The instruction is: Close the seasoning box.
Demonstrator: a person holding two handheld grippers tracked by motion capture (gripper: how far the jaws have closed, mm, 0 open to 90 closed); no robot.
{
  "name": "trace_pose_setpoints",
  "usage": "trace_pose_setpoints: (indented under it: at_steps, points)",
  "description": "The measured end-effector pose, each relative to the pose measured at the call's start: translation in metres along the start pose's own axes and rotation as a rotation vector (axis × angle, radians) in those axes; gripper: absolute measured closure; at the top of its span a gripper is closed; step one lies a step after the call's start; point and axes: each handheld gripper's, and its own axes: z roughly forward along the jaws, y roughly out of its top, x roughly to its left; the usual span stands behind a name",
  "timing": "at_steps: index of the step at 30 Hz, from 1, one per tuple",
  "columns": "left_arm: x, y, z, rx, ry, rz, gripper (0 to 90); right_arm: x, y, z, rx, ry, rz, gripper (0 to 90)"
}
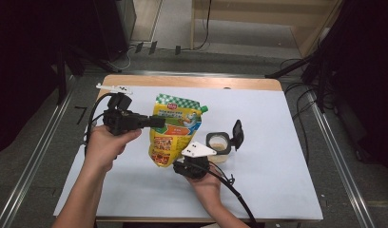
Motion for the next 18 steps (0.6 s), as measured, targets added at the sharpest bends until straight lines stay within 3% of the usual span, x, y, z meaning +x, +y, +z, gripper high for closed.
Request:
trace_pose_setpoints:
  at_steps: [10,18]
  points:
    - [0.001,0.000,0.003,0.004,0.018,0.010,88.2,-0.001,0.003,-0.005,0.052,0.040,0.016,55.8]
    - [-0.005,0.000,0.011,0.020,0.044,0.061,86.6,-0.002,0.006,-0.011,0.120,0.077,0.012,56.7]
